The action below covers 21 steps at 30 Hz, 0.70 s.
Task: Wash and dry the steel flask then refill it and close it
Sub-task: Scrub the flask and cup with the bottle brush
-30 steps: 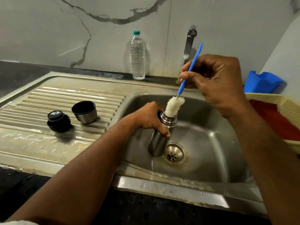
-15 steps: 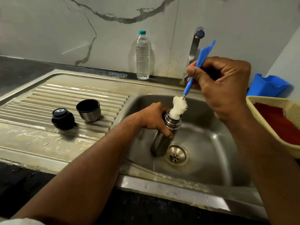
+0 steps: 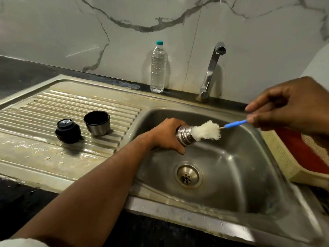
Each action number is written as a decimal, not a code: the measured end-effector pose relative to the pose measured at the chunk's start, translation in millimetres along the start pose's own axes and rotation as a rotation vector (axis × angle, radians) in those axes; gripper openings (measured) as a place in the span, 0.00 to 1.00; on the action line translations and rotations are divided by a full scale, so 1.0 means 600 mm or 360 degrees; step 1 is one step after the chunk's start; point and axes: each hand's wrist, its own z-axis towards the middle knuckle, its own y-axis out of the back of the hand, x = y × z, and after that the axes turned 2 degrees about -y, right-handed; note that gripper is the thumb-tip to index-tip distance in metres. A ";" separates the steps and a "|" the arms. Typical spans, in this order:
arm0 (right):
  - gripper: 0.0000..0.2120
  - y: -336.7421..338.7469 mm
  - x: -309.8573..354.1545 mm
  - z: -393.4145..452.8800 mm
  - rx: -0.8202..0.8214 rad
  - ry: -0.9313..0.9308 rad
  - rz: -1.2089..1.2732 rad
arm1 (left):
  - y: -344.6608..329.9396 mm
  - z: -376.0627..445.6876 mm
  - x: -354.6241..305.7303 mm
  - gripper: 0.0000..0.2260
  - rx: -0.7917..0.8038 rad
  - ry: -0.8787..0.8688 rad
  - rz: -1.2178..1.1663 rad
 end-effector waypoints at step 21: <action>0.14 -0.068 0.066 -0.064 0.0454 -0.0119 -0.1429 | -0.011 0.005 -0.032 0.29 -0.0221 -0.0448 0.0090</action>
